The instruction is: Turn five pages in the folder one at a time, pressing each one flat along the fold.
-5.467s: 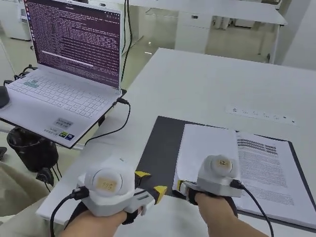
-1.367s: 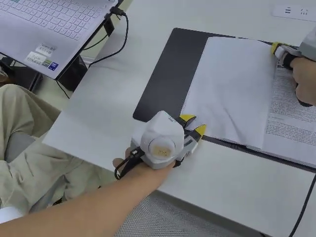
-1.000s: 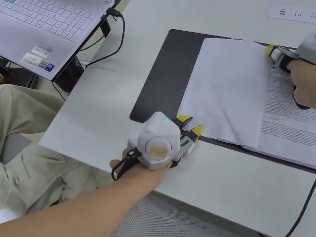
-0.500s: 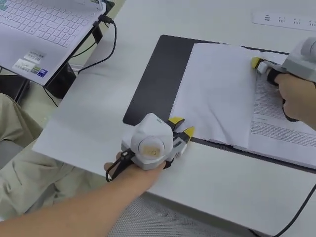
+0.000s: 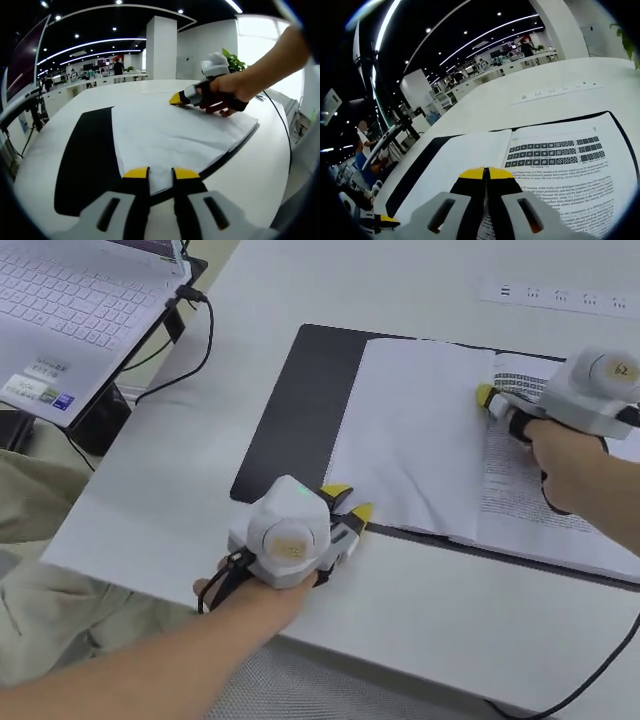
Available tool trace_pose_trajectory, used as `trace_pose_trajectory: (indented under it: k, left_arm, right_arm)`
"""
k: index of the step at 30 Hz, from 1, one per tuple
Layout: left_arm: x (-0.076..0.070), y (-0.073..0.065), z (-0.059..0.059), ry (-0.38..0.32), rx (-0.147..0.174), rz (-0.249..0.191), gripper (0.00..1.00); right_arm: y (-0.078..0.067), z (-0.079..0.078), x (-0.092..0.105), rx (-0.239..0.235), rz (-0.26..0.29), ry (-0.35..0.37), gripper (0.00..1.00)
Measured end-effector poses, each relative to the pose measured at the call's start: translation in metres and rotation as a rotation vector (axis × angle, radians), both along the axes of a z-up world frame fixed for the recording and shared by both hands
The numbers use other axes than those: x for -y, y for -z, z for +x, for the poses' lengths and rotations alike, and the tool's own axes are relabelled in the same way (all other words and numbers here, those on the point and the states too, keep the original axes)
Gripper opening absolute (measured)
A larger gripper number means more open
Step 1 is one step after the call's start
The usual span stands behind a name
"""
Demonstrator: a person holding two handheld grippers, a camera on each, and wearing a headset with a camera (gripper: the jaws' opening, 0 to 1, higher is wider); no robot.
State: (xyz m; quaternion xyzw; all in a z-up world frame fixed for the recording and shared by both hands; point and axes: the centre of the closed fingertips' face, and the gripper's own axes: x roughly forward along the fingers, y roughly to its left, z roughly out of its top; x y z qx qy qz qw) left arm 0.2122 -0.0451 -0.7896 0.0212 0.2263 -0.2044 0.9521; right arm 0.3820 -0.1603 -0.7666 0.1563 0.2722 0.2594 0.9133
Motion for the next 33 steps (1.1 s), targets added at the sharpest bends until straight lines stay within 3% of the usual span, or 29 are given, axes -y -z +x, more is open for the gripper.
trace_pose_trajectory:
  k: [2, 3, 13, 24, 33]
  left_arm:
    - [0.000, 0.000, 0.000, -0.003, 0.001, -0.004, 0.16]
    - [0.000, 0.000, 0.000, -0.004, 0.001, -0.004, 0.16]
    - [0.000, 0.000, 0.000, 0.001, 0.001, 0.002, 0.16]
    - [0.000, 0.000, -0.001, 0.009, 0.002, 0.011, 0.16]
    - [0.001, -0.001, -0.001, 0.010, 0.004, 0.013, 0.16]
  right_arm:
    - [-0.003, -0.008, 0.000, -0.002, 0.010, 0.010, 0.00]
    - [-0.002, -0.004, 0.001, -0.003, 0.011, 0.015, 0.00]
    - [-0.009, -0.037, 0.001, -0.002, 0.025, -0.003, 0.00]
    - [-0.002, -0.052, 0.006, -0.007, 0.032, 0.001, 0.00]
    - [0.002, -0.078, 0.004, -0.009, 0.023, -0.033, 0.00]
